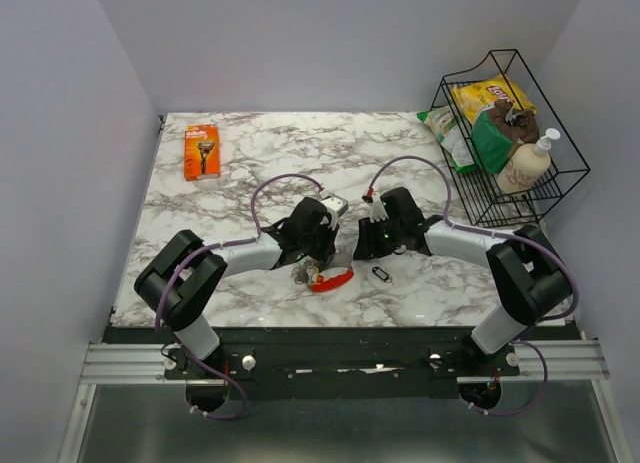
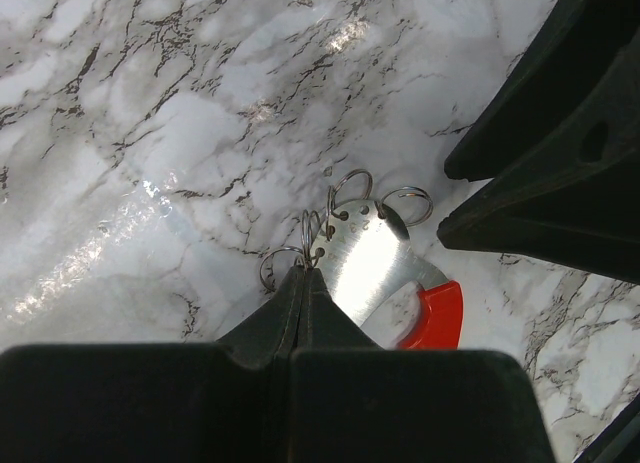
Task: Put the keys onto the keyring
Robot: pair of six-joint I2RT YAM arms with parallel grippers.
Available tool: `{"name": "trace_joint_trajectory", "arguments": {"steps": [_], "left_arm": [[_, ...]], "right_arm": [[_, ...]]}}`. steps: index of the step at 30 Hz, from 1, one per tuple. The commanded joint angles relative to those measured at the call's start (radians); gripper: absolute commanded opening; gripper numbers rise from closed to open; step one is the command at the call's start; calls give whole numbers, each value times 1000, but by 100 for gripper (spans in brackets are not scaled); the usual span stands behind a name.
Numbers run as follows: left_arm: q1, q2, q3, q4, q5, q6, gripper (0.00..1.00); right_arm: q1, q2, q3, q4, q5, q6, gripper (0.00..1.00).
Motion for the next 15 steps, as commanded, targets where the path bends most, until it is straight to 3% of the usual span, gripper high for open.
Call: {"name": "trace_joint_trajectory", "arguments": {"steps": [1, 9, 15], "left_arm": [[4, 0, -4, -24, -6, 13, 0], [6, -10, -12, -27, -4, 16, 0], [7, -25, -17, -33, -18, 16, 0]], "right_arm": [[6, 32, 36, 37, -22, 13, 41], [6, 80, 44, 75, -38, 19, 26], [6, 100, 50, 86, -72, 17, 1]]}}
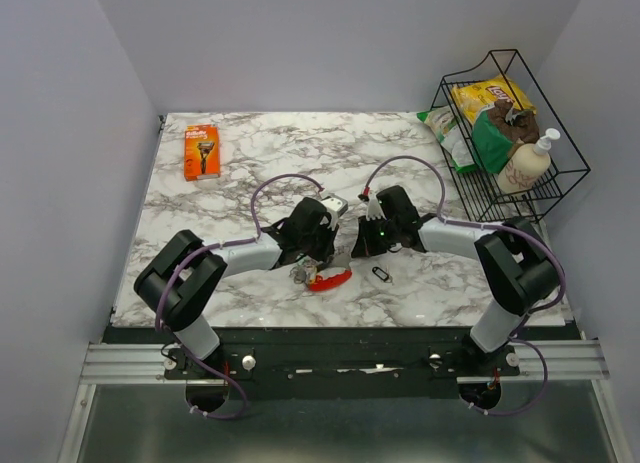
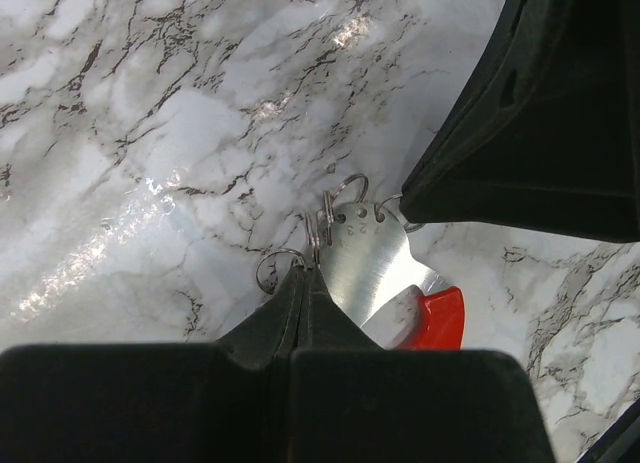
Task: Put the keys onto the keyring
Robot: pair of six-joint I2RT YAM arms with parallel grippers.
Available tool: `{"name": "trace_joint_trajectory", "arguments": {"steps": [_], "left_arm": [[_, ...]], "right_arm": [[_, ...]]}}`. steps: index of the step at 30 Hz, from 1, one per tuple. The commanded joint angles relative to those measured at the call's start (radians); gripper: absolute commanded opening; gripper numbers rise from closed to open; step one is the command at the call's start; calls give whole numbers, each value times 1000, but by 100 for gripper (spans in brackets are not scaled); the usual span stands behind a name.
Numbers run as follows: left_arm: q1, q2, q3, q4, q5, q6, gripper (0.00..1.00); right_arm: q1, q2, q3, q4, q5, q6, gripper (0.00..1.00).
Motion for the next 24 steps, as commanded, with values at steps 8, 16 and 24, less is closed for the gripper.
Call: {"name": "trace_joint_trajectory", "arguments": {"steps": [8, 16, 24], "left_arm": [[11, -100, -33, -40, -45, 6, 31], [16, -302, -85, -27, -38, 32, 74], [25, -586, -148, 41, 178, 81, 77]], "right_arm": [[5, -112, 17, 2, 14, -44, 0], [6, -238, 34, -20, -92, -150, 0], [6, -393, 26, -40, -205, -231, 0]]}}
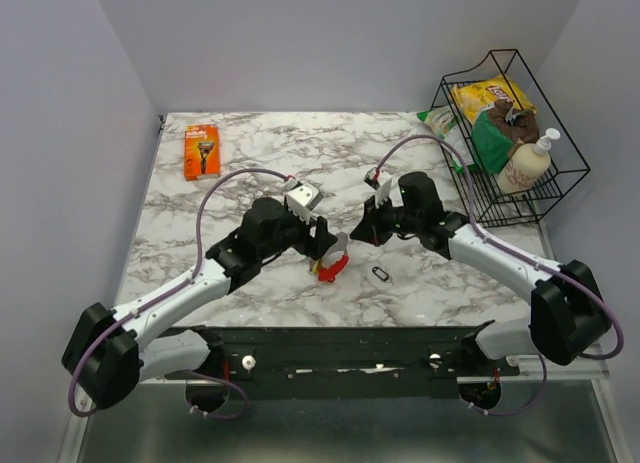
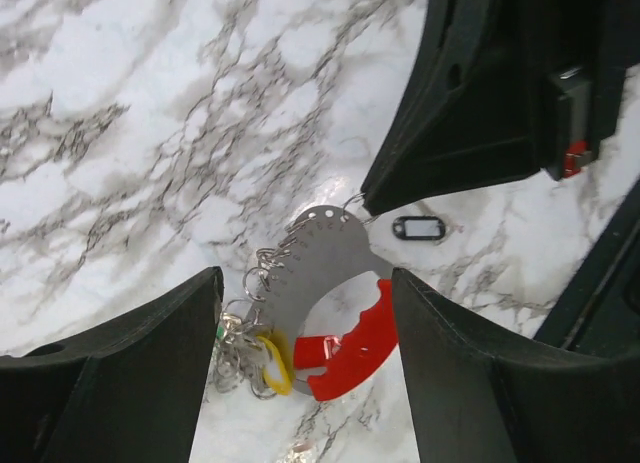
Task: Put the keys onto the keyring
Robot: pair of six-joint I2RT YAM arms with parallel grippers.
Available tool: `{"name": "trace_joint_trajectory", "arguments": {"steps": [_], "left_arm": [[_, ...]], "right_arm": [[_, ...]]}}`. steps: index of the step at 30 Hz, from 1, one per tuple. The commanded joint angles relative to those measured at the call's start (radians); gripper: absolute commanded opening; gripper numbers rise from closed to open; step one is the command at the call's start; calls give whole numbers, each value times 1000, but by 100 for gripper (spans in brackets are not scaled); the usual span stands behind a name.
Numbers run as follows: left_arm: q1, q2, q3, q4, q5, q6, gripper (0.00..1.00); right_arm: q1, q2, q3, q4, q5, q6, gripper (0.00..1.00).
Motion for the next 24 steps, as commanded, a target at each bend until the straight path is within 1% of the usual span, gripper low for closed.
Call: {"name": "trace_joint_trajectory", "arguments": {"steps": [1, 5, 6, 7, 9, 12, 15, 19, 24], "left_arm": [[11, -115, -53, 69, 183, 43, 76], [12, -144, -70, 132, 296, 43, 73], [14, -144, -72, 146, 359, 42, 72], [12, -144, -71, 158, 379, 39, 70], [14, -146, -67, 188, 433, 32, 68], [14, -141, -51, 191, 448, 43, 66], [14, -128, -34, 188, 457, 54, 61], [14, -98, -20, 203, 493, 58, 52], [21, -86, -38, 254, 548, 59, 47]], "right_arm": [[5, -105, 20, -17, -112, -90, 0], [7, -175, 23, -32, -166, -139, 1], [7, -186, 24, -40, -186, -139, 0], [9, -197, 23, -40, -200, -173, 0], [12, -220, 20, -32, -252, -181, 0], [24, -231, 23, -27, -304, -184, 0], [36, -241, 26, -29, -320, -190, 0], [48, -260, 21, -29, -335, -196, 0], [48, -280, 6, -21, -338, -204, 0]]}}
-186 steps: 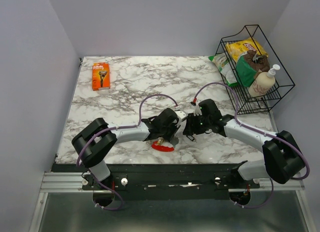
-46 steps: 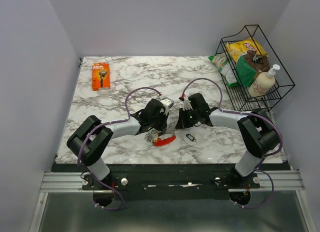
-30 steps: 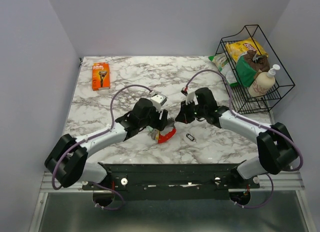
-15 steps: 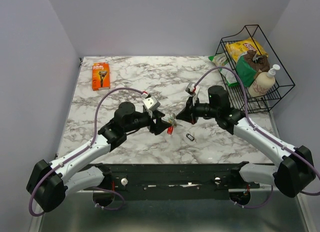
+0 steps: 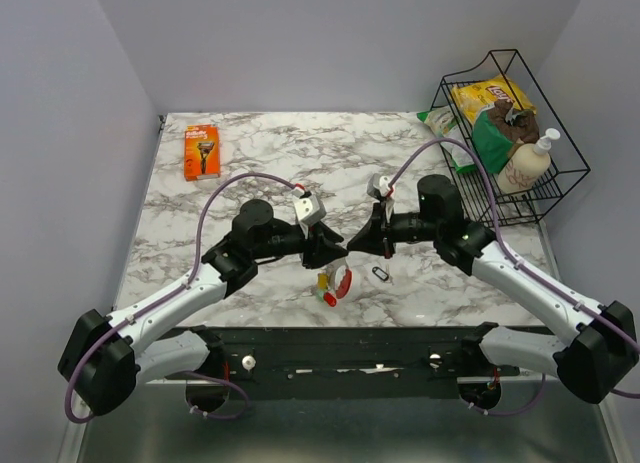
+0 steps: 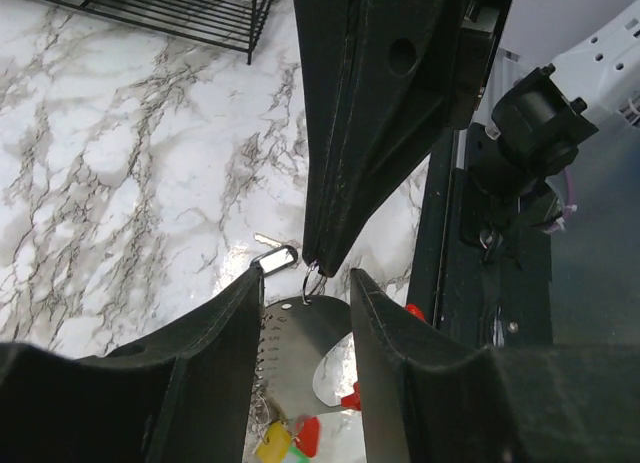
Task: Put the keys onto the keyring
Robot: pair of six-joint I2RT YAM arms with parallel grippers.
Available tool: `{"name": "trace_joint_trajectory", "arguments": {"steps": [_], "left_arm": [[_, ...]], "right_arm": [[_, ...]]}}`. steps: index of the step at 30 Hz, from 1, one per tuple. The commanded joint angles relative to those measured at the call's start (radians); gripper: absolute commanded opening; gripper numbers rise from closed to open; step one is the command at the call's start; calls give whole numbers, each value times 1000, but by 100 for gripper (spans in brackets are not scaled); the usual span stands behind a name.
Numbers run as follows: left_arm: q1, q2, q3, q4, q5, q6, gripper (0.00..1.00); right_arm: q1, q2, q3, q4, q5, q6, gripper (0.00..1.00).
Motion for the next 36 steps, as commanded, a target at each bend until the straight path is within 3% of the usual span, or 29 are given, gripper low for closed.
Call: {"name": "trace_joint_trajectory", "arguments": {"steps": [1, 5, 17, 20, 36], "left_arm": [[10, -1, -7, 80, 90, 12, 46], [18, -45, -62, 188, 109, -17, 43], [52, -151, -142, 316, 160, -101, 36], [58, -162, -149, 325, 161, -100, 31], [58, -38, -86, 333, 192, -129, 31]], "right_arm": [[5, -42, 3, 24, -45, -20, 0], [5, -56, -17, 53, -53, -8, 0], [5, -102, -20, 75, -72, 6, 0], [5, -115, -19, 75, -84, 11, 0], [6, -128, -8, 81, -104, 29, 0]]}}
